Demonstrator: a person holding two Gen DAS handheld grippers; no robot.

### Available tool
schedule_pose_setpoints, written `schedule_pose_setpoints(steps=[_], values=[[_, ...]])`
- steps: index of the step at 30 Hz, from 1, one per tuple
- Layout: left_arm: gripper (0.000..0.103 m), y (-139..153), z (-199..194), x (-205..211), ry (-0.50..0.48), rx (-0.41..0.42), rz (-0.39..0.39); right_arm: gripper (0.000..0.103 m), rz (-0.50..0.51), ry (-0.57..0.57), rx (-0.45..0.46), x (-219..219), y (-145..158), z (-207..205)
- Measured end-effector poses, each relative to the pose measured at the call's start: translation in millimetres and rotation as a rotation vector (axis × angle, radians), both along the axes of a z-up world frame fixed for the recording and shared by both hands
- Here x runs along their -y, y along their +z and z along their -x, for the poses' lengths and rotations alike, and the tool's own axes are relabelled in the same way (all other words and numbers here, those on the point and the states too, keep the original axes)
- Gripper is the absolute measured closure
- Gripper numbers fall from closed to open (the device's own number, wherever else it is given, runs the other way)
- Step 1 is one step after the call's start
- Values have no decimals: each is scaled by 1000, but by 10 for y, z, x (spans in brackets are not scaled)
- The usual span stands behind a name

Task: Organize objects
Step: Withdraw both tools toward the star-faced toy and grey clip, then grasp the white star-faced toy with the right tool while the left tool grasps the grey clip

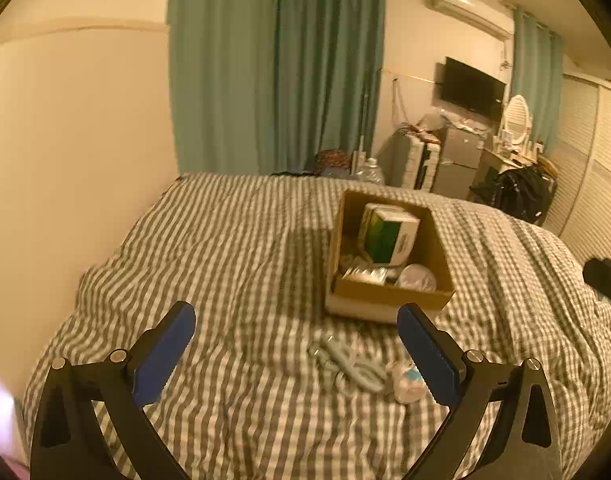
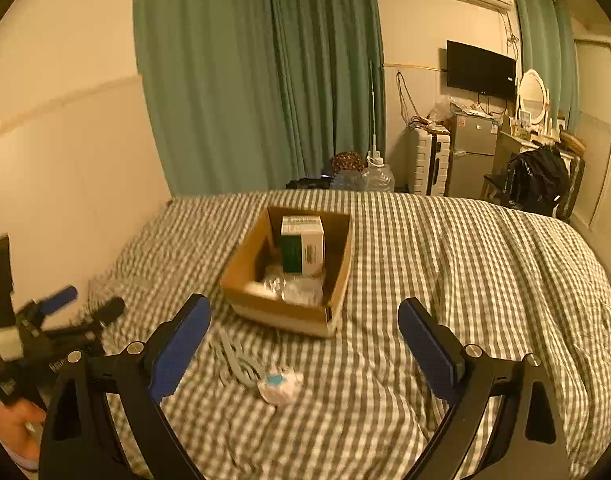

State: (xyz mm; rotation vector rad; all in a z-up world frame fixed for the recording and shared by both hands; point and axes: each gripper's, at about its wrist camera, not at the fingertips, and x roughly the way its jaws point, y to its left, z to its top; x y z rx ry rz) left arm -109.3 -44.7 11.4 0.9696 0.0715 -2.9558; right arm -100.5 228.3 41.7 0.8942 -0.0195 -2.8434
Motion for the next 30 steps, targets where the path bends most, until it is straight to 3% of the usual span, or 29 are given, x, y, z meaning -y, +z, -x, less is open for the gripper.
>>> schedule_pose_setpoints(steps=[5, 13, 20, 24, 25, 30], values=[[0, -327, -104, 68, 47, 36, 8, 8, -28, 3, 81, 94, -523, 55], [0, -1014, 88, 79, 68, 140, 35, 8, -27, 15, 257, 274, -1458, 410], [0, -1433, 467, 88, 76, 220, 83, 28, 1, 66, 394, 479, -2054, 878], [0, -1589, 614, 79, 66, 255, 96, 42, 3, 91, 449, 567, -2270, 982], [0, -1621, 638, 72, 62, 261, 94, 51, 12, 100, 453, 569, -2292, 980], [0, -1680, 643, -5, 41, 273, 96, 51, -8, 74, 406, 508, -2166, 871]])
